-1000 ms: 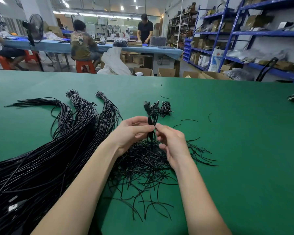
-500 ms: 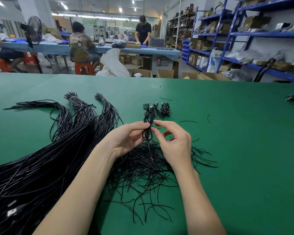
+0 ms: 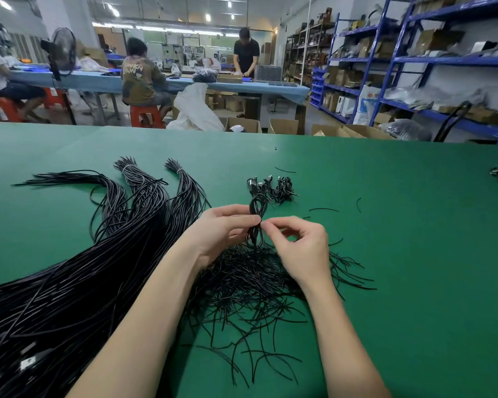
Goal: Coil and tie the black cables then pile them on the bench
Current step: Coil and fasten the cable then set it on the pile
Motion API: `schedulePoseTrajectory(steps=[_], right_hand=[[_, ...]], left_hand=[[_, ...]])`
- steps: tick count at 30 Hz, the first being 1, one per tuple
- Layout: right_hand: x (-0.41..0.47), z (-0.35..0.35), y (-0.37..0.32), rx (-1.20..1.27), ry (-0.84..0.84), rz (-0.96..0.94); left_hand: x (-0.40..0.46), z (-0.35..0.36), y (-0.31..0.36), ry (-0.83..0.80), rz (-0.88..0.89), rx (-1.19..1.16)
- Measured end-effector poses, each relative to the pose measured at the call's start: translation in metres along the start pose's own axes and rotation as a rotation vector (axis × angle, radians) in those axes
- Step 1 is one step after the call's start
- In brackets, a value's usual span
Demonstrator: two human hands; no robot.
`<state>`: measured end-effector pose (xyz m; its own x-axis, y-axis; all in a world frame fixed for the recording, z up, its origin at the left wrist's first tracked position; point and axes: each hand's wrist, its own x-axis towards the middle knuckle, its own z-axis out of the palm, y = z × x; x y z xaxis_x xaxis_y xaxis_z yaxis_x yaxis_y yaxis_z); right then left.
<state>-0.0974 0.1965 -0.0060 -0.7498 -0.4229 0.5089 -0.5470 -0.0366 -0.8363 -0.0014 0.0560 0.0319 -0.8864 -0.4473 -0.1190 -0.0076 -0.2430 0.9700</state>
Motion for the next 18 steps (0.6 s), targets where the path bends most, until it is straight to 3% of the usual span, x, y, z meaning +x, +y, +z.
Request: schedulePoseTrajectory(steps=[4, 6, 10, 13, 18], right_hand=[[0.005, 0.002, -0.008, 0.57, -0.26, 0.798], [0.005, 0.001, -0.008, 0.673, -0.292, 0.878], [0.004, -0.003, -0.01, 0.317, -0.317, 0.486], [0.002, -0.001, -0.007, 0.021, -0.191, 0.194], [-0.006, 0.001, -0.004, -0.222, -0.028, -0.147]], left_hand=[[0.001, -0.003, -0.003, 0.068, 0.097, 0.122], [0.002, -0.002, -0.003, 0.071, 0.062, 0.104], [0.002, -0.006, -0.001, 0.071, -0.057, 0.022], [0.003, -0.007, -0.002, 0.087, -0.09, 0.007], [0.004, -0.006, -0.003, 0.083, -0.098, -0.004]])
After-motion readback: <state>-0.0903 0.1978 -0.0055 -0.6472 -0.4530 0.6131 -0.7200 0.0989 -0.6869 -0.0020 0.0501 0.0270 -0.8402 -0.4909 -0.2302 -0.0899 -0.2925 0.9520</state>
